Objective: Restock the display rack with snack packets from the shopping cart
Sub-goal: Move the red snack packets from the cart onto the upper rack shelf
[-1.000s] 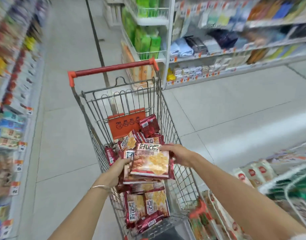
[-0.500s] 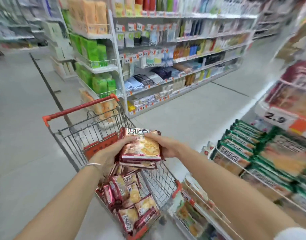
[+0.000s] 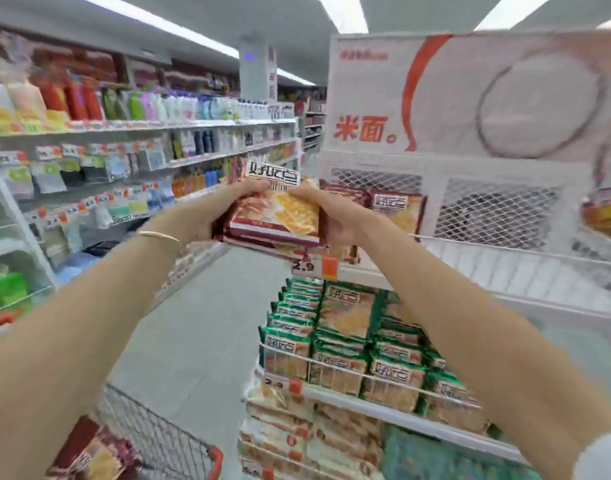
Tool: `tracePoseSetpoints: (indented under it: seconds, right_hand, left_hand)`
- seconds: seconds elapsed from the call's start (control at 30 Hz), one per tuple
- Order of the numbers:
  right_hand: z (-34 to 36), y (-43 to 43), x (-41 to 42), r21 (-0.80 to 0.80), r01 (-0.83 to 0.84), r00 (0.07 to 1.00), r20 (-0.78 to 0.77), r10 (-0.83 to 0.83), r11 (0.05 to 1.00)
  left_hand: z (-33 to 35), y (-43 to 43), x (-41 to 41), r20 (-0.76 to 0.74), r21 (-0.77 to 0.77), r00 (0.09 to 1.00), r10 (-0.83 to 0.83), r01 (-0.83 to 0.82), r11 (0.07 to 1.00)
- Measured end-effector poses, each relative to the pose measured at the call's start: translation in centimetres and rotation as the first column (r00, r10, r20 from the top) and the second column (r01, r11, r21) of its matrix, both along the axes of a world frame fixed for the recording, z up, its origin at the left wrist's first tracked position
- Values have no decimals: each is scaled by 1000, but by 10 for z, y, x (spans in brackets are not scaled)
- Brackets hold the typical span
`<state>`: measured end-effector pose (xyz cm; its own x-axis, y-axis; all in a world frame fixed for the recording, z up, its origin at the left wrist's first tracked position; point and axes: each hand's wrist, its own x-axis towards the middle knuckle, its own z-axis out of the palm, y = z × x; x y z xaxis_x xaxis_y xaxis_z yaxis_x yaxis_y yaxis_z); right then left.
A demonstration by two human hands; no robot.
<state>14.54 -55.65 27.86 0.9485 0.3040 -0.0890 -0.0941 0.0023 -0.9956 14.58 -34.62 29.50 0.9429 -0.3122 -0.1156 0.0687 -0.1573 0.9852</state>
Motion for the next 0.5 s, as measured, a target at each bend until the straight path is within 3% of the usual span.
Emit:
tracePoseSetpoints:
  seconds: [0.2, 0.33, 0.43, 0.5]
  right_hand:
    - [46, -139, 2, 50, 152, 975, 158, -158, 987]
    - [40, -210, 19, 14, 242, 945, 222, -239, 970]
    - [18, -242, 34, -62, 327, 910, 290, -296, 943]
    - [-3, -257, 51, -214, 352, 904, 331, -272, 911]
  left_hand:
    - [48, -130, 33, 221, 184, 953, -205, 165, 969]
    - [44, -195, 64, 474, 452, 852, -224, -16, 892]
    - [29, -229, 92, 510, 566, 824, -245, -107, 817]
    - [15, -245, 106, 492, 635, 820, -292, -108, 765]
